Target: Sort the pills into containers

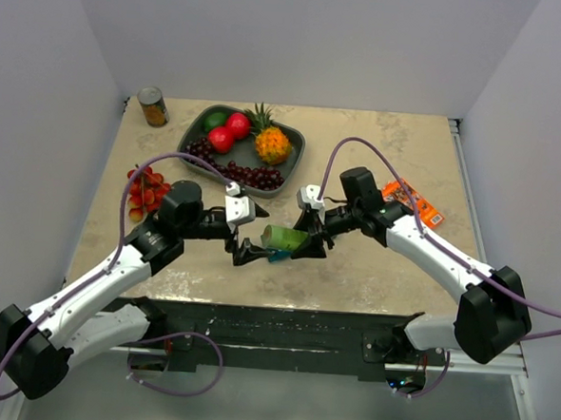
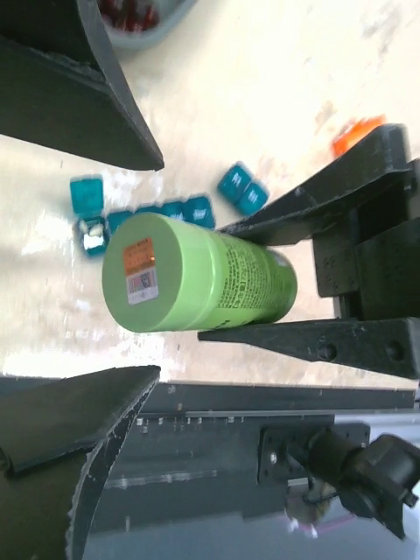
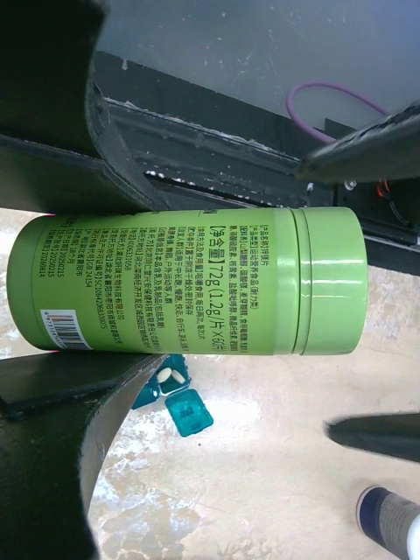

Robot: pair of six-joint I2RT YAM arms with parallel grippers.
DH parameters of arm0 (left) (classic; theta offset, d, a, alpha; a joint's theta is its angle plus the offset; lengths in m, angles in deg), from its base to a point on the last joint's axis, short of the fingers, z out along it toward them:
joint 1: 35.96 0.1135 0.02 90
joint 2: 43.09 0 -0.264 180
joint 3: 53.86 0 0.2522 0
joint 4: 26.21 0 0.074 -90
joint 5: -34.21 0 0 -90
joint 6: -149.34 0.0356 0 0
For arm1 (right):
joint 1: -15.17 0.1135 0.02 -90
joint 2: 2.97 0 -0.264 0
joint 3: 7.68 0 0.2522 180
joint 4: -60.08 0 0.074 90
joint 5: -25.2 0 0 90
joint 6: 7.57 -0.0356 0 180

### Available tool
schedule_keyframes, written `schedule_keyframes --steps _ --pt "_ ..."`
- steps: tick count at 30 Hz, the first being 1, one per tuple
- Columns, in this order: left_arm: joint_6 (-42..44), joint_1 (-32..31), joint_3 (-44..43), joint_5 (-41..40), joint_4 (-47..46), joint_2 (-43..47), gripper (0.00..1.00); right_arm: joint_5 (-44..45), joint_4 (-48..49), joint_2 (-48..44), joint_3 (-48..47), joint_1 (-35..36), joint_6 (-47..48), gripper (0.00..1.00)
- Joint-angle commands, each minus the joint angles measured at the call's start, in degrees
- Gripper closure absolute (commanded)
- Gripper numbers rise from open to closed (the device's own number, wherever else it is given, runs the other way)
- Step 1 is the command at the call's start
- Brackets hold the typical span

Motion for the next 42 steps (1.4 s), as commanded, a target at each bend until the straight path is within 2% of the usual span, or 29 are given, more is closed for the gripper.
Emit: schedule_keyframes --steps 1,3,5,7,9,11,12,15,17,21,24,31,34,37,38,40,42 --pt "-3.3 0.1 2.3 -2.3 -11.1 6.8 0.01 -2.1 2.5 -0.7 -2.2 -0.5 0.0 1.00" --pt "-8.0 0.4 4.7 -3.3 -15.1 9.8 0.01 -2.1 2.5 -0.6 -2.2 -0.5 0.0 1.00" --pt "-18.4 0.4 6.1 -8.1 -16.7 13.9 0.01 -2.1 2.5 -0.7 -2.2 -0.4 0.1 1.00" --pt "-25.9 0.4 6.9 -15.1 -15.9 16.7 0.00 -2.1 2.5 -0.5 -2.3 -0.4 0.0 1.00" --pt "-32.2 0.4 5.4 -15.4 -12.5 16.9 0.00 -2.0 2.5 -0.5 -2.2 -0.4 0.1 1.00" --pt "-37.6 0.5 2.8 -16.1 -8.1 14.0 0.00 -2.0 2.5 -0.6 -2.2 -0.5 0.0 1.00" --pt "-39.2 0.5 -1.2 -16.2 -1.2 12.4 0.00 -2.1 2.6 -0.5 -2.2 -0.5 0.0 1.00" --pt "-45.5 0.6 -6.3 -15.2 7.0 5.8 0.02 -2.0 2.6 -0.3 -2.2 -0.4 -0.1 1.00" --pt "-49.2 0.6 -5.9 -11.8 5.0 3.7 0.09 -2.0 2.6 -0.4 -2.2 -0.5 -0.1 1.00" --pt "-49.4 0.5 -5.8 -12.4 6.3 1.9 0.13 -1.9 2.6 -0.7 -2.2 -0.4 -0.1 1.00" --pt "-49.5 0.6 -5.1 -10.4 5.2 -0.1 0.18 -1.9 2.6 -0.6 -2.2 -0.5 -0.2 1.00" --pt "-48.7 0.4 -2.8 -4.9 3.6 -1.5 0.23 -2.1 2.7 -0.5 -2.2 -0.4 -0.2 1.00" --pt "-49.8 0.4 -1.3 -2.6 0.8 -1.9 0.30 -2.1 2.7 -0.3 -2.2 -0.5 -0.3 1.00" --pt "-50.0 0.1 -0.6 -2.1 -1.2 -2.3 0.40 -2.1 2.8 -0.3 -2.2 -0.4 -0.4 1.00" --pt "-49.8 0.1 -0.5 -1.9 -1.6 -2.3 0.52 -2.0 2.8 -0.3 -2.2 -0.5 -0.4 1.00" --pt "-47.8 0.0 -0.5 -1.2 -2.2 -2.1 0.64 -2.0 2.8 -0.2 -2.2 -0.5 -0.4 1.00" --pt "-44.8 0.1 -0.5 -0.9 -2.2 -1.2 0.72 -2.2 2.9 -0.3 -2.2 -0.5 -0.4 1.00"
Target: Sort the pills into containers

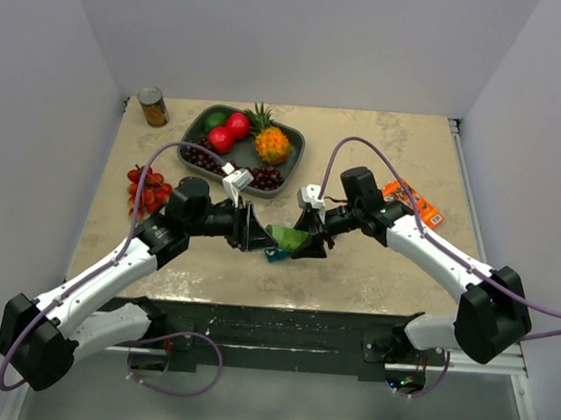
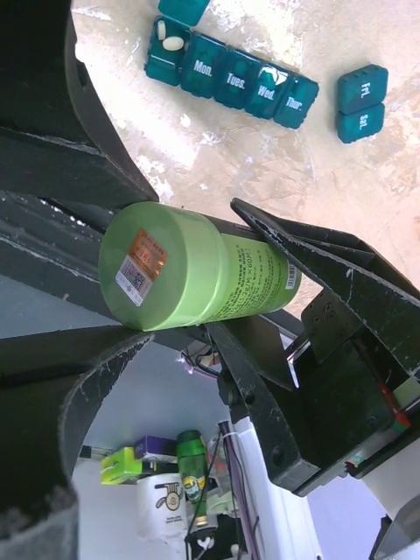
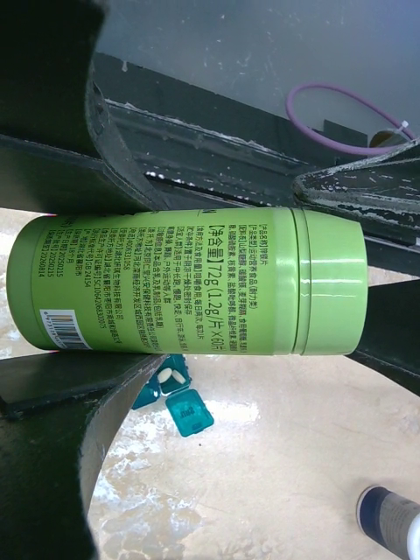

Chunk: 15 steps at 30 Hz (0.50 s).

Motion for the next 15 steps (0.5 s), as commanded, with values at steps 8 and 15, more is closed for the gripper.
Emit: schedule_keyframes --steps 8,15 --pt "46.6 -0.7 1.7 6.3 -1.4 7.5 0.80 -2.5 2.7 0.0 -2.1 -0.2 -0.2 1.00" --pt "60.0 -0.6 -3.6 4.2 -3.2 -0.9 0.44 -2.2 2.7 0.1 -2.1 -0.1 -0.2 1.00"
